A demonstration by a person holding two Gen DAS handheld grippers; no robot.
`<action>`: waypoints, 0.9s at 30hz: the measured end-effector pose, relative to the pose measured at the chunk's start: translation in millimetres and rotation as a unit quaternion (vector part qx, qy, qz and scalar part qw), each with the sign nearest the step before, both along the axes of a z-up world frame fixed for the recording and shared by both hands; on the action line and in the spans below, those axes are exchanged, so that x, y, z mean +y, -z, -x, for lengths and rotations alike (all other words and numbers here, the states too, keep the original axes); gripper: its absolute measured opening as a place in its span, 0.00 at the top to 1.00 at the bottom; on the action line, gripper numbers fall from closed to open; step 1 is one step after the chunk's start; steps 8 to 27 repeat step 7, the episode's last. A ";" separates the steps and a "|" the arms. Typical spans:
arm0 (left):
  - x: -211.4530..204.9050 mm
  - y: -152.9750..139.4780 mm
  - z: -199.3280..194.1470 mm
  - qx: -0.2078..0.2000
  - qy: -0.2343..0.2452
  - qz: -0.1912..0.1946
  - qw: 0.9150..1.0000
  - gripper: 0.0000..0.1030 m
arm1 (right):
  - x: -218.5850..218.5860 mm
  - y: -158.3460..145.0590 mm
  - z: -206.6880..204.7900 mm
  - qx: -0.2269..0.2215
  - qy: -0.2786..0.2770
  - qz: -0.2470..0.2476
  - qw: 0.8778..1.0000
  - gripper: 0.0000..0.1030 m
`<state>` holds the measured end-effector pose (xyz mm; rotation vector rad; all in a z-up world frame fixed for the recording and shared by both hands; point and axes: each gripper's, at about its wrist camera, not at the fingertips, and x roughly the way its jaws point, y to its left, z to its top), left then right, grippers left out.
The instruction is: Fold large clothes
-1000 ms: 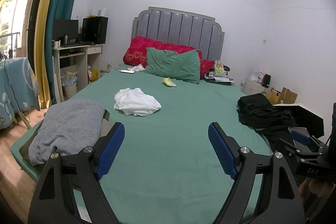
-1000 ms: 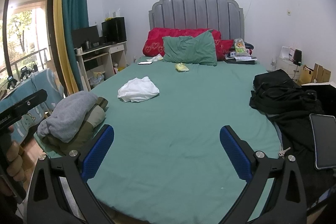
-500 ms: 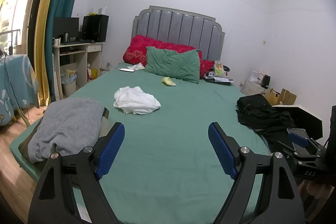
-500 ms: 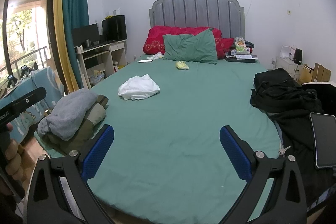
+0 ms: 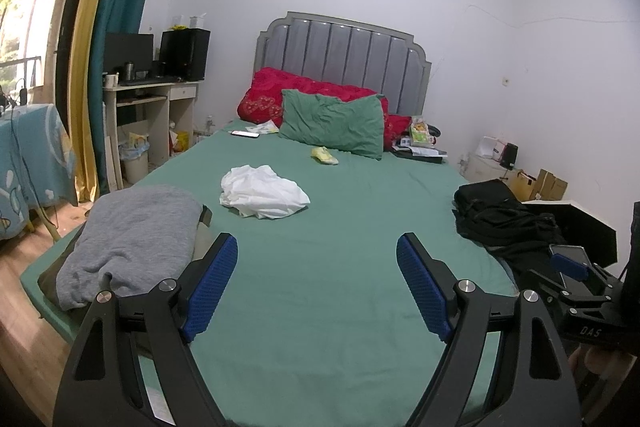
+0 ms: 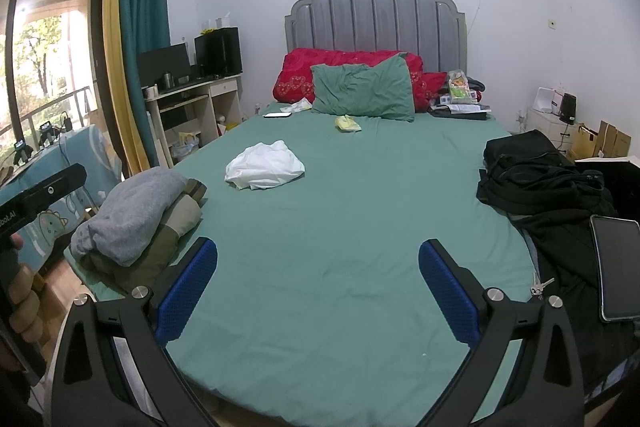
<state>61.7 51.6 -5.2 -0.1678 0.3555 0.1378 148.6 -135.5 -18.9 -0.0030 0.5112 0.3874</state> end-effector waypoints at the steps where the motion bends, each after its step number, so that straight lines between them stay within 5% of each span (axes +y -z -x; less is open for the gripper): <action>1: -0.4 -0.1 0.6 0.000 -0.001 0.000 1.000 0.18 | 0.4 0.5 -0.1 -0.001 0.000 0.000 1.000 0.03; 27: -1.5 0.1 1.5 0.001 -0.003 0.001 1.000 0.18 | 0.7 0.9 -0.2 0.000 -0.001 0.001 1.000 0.03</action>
